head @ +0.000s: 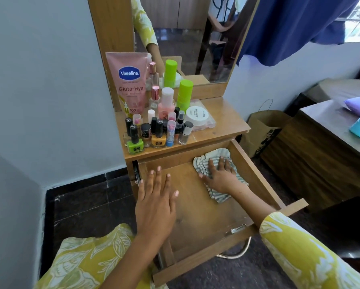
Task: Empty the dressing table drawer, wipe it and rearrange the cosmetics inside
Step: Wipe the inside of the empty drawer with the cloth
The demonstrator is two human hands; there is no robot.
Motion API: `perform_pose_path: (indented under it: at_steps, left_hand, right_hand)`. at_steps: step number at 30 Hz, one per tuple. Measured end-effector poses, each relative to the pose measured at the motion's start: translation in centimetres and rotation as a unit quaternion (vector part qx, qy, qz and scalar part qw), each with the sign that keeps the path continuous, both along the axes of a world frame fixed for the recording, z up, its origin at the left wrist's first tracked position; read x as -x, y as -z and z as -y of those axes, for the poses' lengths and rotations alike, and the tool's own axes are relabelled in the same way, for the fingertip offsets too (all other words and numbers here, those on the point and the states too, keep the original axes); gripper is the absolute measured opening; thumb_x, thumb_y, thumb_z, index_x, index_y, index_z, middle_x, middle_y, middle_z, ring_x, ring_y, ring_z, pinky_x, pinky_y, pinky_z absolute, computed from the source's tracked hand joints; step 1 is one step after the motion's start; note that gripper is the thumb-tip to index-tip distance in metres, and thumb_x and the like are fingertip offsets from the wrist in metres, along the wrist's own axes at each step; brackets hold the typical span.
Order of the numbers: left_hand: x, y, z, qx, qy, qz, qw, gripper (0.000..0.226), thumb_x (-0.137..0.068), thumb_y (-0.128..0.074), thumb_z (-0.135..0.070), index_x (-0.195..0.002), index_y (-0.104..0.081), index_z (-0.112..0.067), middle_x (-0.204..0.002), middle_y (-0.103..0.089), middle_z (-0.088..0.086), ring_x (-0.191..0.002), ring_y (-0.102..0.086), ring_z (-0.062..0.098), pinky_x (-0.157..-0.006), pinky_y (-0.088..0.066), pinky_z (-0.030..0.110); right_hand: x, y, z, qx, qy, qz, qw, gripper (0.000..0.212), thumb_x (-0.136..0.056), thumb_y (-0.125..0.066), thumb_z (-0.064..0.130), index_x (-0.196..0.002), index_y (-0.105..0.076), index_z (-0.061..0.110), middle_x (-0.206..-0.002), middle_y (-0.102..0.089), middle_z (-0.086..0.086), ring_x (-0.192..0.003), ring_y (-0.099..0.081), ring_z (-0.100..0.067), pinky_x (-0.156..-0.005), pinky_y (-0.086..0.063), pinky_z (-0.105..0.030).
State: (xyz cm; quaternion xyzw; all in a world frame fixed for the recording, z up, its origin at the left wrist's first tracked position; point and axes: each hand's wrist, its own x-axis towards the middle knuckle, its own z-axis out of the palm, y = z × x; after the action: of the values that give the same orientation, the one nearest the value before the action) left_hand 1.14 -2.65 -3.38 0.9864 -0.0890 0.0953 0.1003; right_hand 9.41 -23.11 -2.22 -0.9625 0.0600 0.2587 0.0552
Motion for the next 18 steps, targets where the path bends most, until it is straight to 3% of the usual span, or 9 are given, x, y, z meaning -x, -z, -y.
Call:
perform_pose_path:
  at_steps: [3, 7, 10, 12, 13, 15, 18]
  left_hand:
    - [-0.3, -1.3, 0.9, 0.005, 0.02, 0.008, 1.0, 0.057, -0.098, -0.021, -0.043, -0.137, -0.045, -0.009, -0.146, -0.035, 0.012, -0.136, -0.031, 0.027, -0.109, -0.015, 0.042]
    - [-1.8, -3.8, 3.1, 0.026, 0.082, 0.042, 0.995, 0.054, -0.097, -0.022, -0.039, -0.143, -0.035, -0.013, -0.152, -0.027, 0.009, -0.141, -0.023, 0.024, -0.111, -0.012, 0.04]
    - [-3.2, -5.5, 4.2, -0.001, 0.11, 0.048, 0.993, 0.053, -0.097, -0.028, -0.032, -0.147, -0.027, -0.013, -0.155, -0.014, 0.009, -0.144, -0.011, 0.021, -0.117, 0.0, 0.04]
    - [-4.0, -6.0, 4.5, -0.012, 0.13, 0.044, 0.99, 0.056, -0.101, -0.027, -0.027, -0.15, -0.005, -0.014, -0.156, 0.01, 0.007, -0.144, 0.009, 0.019, -0.116, 0.01, 0.038]
    - [-4.2, -6.1, 4.6, -0.02, 0.133, 0.037, 0.99, 0.057, -0.101, -0.025, -0.026, -0.149, 0.005, -0.014, -0.154, 0.019, 0.006, -0.142, 0.017, 0.017, -0.114, 0.013, 0.037]
    - [-4.7, -6.3, 4.9, -0.045, 0.129, 0.026, 0.99, 0.06, -0.101, -0.025, -0.022, -0.146, 0.014, -0.013, -0.152, 0.026, 0.006, -0.14, 0.023, 0.016, -0.113, 0.016, 0.037]
    - [-5.1, -6.2, 5.3, -0.066, 0.124, 0.006, 0.99, 0.066, -0.099, -0.029, -0.018, -0.144, 0.019, -0.012, -0.15, 0.028, 0.006, -0.138, 0.025, 0.015, -0.11, 0.019, 0.036]
  right_hand:
    - [0.1, 0.6, -0.7, -0.009, -0.004, 0.009, 1.0, 0.071, -0.1, -0.034, 0.042, -0.151, 0.006, 0.012, -0.155, 0.018, -0.022, -0.145, 0.011, -0.038, -0.117, -0.011, -0.049]
    - [1.0, 0.6, -1.3, 0.014, -0.016, 0.04, 0.999, 0.058, -0.102, -0.032, 0.012, -0.151, -0.001, 0.008, -0.156, 0.008, -0.024, -0.145, -0.005, -0.038, -0.11, -0.03, -0.046]
    - [1.7, 0.2, -1.0, 0.017, -0.03, 0.094, 0.995, 0.049, -0.098, -0.036, 0.003, -0.146, -0.027, 0.005, -0.152, -0.023, -0.024, -0.134, -0.036, -0.037, -0.102, -0.041, -0.043]
    - [1.6, -0.1, -0.1, -0.024, -0.014, 0.13, 0.991, 0.03, -0.095, -0.043, 0.006, -0.122, -0.055, 0.005, -0.126, -0.057, -0.019, -0.111, -0.057, -0.033, -0.087, -0.048, -0.037]
    - [1.7, -0.5, 0.3, -0.051, 0.007, 0.146, 0.988, 0.02, -0.094, -0.046, 0.009, -0.106, -0.062, 0.005, -0.108, -0.065, -0.014, -0.1, -0.061, -0.03, -0.077, -0.047, -0.033]
    - [2.0, -1.5, 1.2, -0.12, 0.055, 0.174, 0.976, 0.014, -0.093, -0.052, 0.011, -0.083, -0.061, 0.007, -0.079, -0.062, -0.008, -0.081, -0.061, -0.026, -0.063, -0.042, -0.028]
    - [3.0, -4.1, 2.2, -0.231, 0.13, 0.239, 0.934, 0.015, -0.094, -0.054, 0.01, -0.082, -0.064, 0.011, -0.068, -0.058, -0.001, -0.056, -0.051, -0.012, -0.046, -0.039, -0.014]
